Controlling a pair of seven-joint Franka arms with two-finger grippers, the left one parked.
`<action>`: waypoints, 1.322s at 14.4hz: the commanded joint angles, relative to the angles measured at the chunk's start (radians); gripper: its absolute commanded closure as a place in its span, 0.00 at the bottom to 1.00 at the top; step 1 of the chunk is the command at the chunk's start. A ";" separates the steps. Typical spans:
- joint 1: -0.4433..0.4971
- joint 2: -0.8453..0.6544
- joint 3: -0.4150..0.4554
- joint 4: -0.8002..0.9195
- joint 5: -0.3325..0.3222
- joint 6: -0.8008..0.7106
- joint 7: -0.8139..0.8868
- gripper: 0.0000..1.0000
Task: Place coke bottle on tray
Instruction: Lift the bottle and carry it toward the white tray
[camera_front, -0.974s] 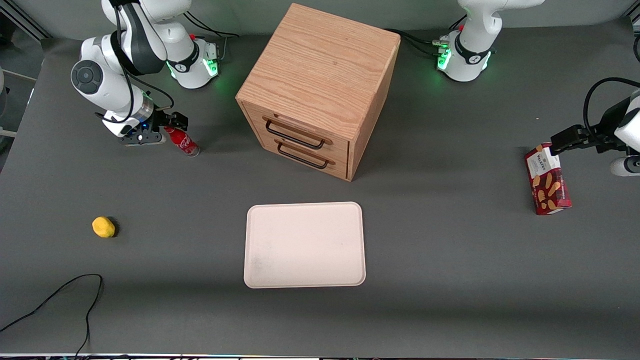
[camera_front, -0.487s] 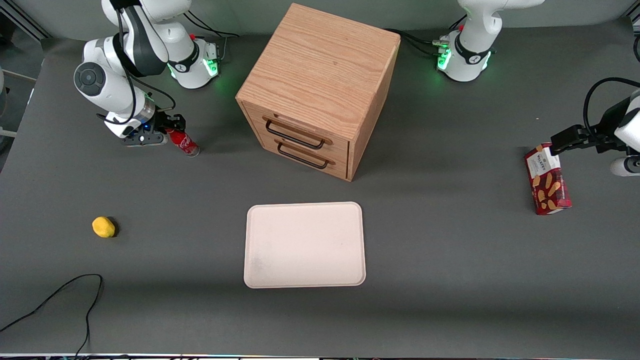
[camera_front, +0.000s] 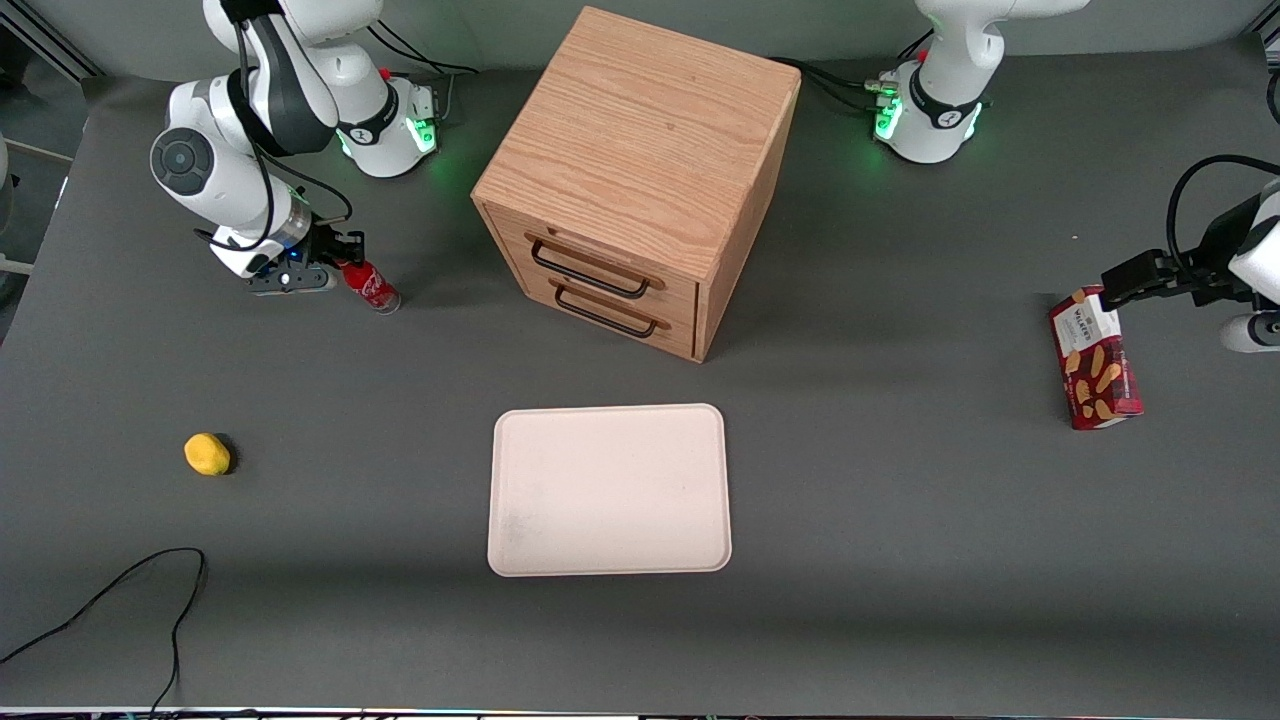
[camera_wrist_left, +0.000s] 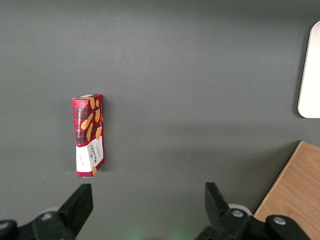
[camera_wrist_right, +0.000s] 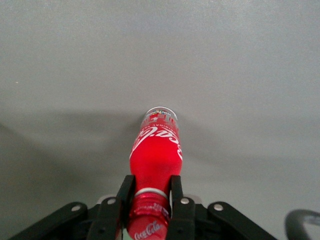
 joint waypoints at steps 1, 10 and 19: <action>0.002 0.034 0.000 0.075 -0.016 -0.043 -0.005 0.92; 0.002 0.284 0.035 0.757 -0.002 -0.529 -0.052 0.98; -0.004 0.724 0.116 1.669 0.101 -0.941 -0.039 0.98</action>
